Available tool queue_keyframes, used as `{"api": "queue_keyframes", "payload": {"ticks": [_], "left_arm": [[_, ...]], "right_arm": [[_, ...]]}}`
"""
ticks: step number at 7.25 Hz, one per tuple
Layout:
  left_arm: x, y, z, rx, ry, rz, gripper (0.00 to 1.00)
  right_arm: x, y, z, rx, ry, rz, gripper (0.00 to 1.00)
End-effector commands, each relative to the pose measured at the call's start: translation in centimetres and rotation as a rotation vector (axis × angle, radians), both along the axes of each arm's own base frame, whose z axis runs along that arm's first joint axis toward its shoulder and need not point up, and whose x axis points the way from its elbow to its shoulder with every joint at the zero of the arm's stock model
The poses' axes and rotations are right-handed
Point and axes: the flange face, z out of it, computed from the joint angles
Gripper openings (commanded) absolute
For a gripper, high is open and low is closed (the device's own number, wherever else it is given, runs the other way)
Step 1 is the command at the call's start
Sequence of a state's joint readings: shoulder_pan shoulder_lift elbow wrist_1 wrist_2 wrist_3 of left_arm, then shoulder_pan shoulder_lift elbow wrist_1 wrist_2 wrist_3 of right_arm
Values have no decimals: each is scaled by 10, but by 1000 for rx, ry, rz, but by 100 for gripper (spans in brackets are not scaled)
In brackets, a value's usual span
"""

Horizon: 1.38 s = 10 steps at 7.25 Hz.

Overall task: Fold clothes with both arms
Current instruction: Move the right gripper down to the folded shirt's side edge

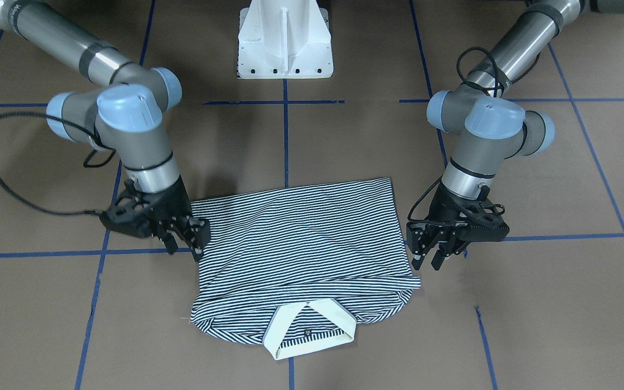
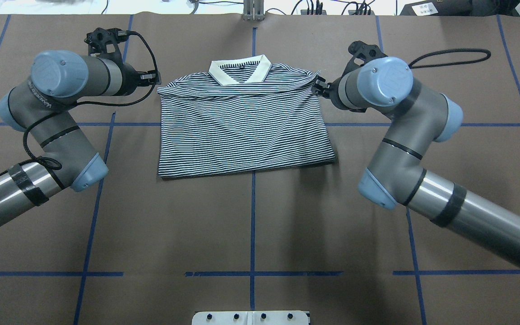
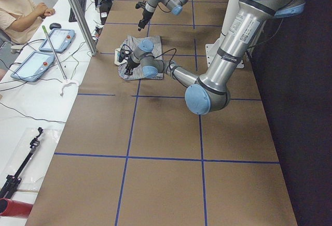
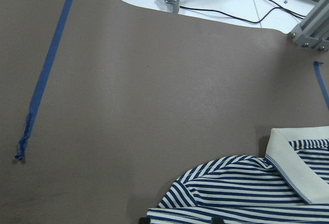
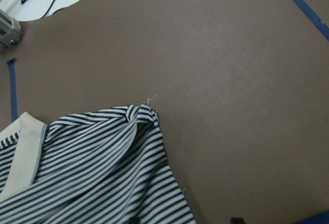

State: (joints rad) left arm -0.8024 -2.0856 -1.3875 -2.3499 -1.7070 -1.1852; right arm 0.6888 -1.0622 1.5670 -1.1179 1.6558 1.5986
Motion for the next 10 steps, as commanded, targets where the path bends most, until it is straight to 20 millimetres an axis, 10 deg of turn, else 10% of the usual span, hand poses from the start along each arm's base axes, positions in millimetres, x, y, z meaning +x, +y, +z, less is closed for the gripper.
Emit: {"api": "queue_keyframes", "payload": {"ticks": [1, 7, 9, 10], "left_arm": [[-3, 3, 3, -5, 1, -7, 51], [-6, 1, 2, 10, -9, -42, 54], [-7, 1, 4, 8, -11, -42, 54], [-7, 1, 4, 8, -11, -42, 54]], "right_arm": [[12, 82, 26, -89, -68, 29, 66], [-54, 93, 43, -103, -13, 43, 55], [-53, 92, 41, -97, -12, 40, 0], [-52, 93, 43, -96, -10, 37, 0]]}}
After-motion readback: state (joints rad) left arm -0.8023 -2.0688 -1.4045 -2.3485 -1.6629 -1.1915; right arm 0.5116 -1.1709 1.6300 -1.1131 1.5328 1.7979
